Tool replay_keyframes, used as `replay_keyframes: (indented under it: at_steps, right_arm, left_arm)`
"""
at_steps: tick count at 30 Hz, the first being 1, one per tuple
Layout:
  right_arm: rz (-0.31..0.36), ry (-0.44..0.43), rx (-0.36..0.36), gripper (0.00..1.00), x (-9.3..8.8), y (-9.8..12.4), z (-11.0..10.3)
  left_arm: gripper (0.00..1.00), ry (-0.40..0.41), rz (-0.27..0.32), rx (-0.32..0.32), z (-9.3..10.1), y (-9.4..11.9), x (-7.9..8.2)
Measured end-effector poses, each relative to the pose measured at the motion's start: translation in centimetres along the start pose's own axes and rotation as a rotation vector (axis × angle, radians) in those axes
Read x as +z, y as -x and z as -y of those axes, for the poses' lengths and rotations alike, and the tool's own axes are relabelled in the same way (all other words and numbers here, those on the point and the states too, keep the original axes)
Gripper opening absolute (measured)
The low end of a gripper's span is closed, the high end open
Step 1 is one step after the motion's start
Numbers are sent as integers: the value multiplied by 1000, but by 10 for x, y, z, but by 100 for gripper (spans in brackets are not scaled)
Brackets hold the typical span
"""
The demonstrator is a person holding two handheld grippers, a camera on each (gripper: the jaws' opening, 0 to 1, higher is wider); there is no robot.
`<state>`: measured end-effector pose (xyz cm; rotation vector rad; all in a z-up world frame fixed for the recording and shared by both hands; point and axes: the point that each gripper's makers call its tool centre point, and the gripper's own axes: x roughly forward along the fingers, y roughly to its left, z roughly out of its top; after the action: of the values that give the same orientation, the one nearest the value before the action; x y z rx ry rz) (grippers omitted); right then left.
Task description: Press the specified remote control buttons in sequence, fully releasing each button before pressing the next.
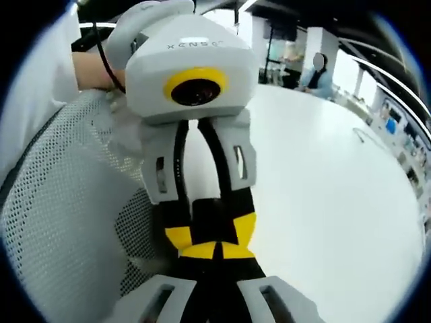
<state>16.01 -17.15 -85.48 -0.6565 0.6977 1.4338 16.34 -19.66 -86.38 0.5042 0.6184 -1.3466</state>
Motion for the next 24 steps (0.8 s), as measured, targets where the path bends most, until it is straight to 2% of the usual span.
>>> replay_keyframes:
  at_steps: [3,7,11,17,20,24]
  right_arm:
    - [-1,16,15,3,-4,4,-4]
    - [-44,52,0,12,-15,10,-2]
    - [-17,-5,12,15,-20,15,0]
    - [-13,17,30,23,-24,17,-2]
    - [-60,11,30,25,-34,12,0]
    - [-49,33,24,22,-33,12,2]
  left_arm:
    - [25,-2,3,-1,1,-1,0]
    - [25,-2,5,-2,1,-1,0]
    - [25,0,6,-2,0,-1,1]
    - [25,6,6,0,0,-2,1]
    - [25,7,1,2,1,-2,2]
    - [25,-8,-23,-5,1,-2,1]
